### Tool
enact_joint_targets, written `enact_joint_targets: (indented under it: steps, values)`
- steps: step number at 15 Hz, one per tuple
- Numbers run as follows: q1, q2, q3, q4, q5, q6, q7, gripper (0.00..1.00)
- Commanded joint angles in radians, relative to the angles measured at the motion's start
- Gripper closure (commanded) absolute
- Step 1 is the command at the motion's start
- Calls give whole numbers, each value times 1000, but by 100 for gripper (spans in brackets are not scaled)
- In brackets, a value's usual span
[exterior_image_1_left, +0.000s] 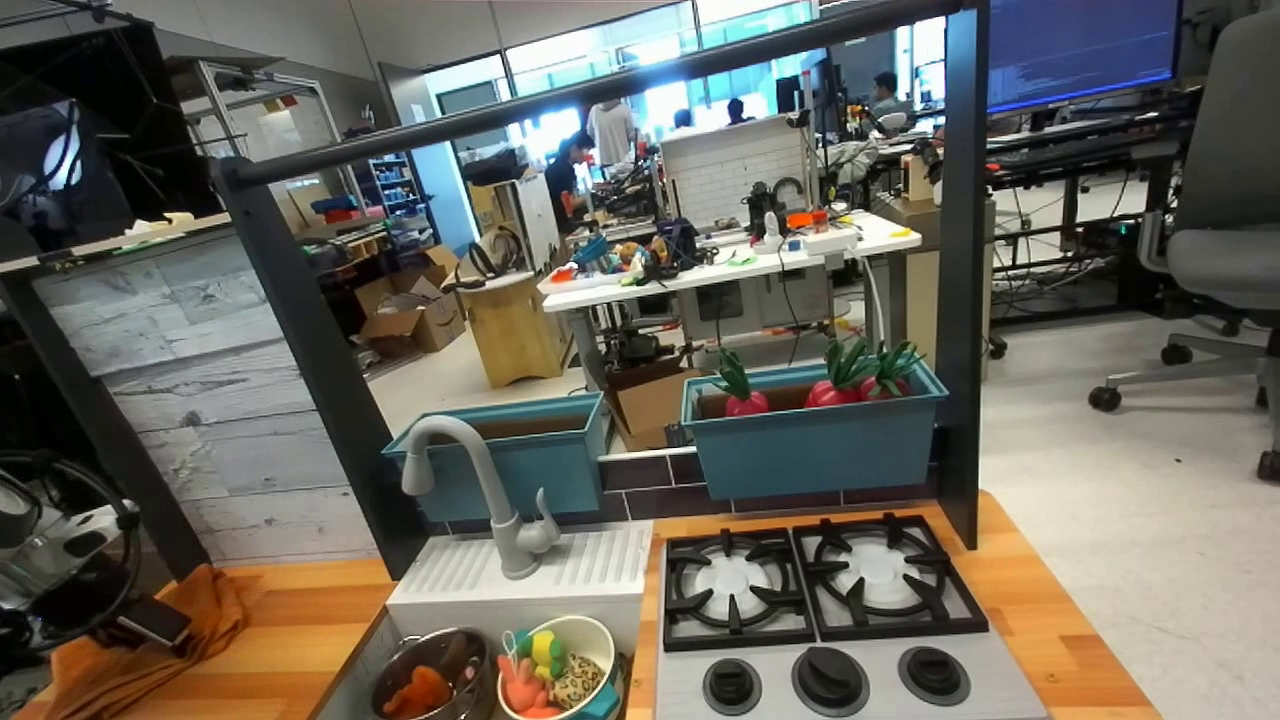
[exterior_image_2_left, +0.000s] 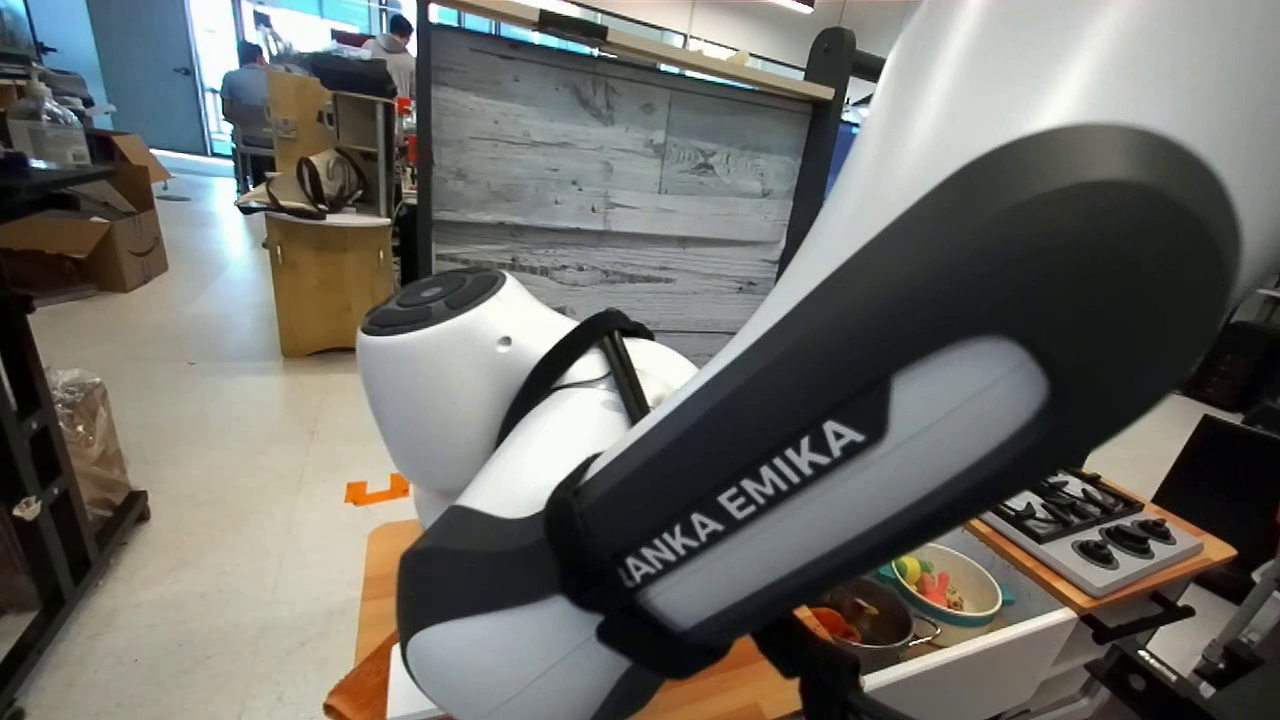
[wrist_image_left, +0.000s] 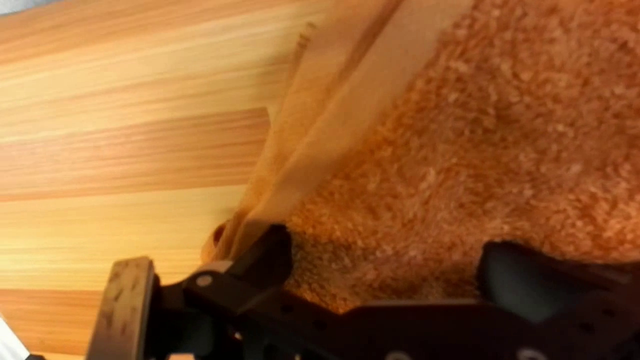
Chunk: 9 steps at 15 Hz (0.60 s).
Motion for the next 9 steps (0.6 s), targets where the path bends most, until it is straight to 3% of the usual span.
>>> enact_joint_targets:
  steps: [1, 3, 5, 7, 9]
  values:
    - [-85, 48, -42, 27, 39, -37, 57, 0]
    - [-129, 26, -78, -9, 46, -31, 101, 0]
    - [-177, 53, -107, 31, 62, -64, 140, 0]
    - [-192, 92, -80, 94, 29, -108, 137, 0]
    - [-161, 123, -30, 119, -1, -108, 81, 0]
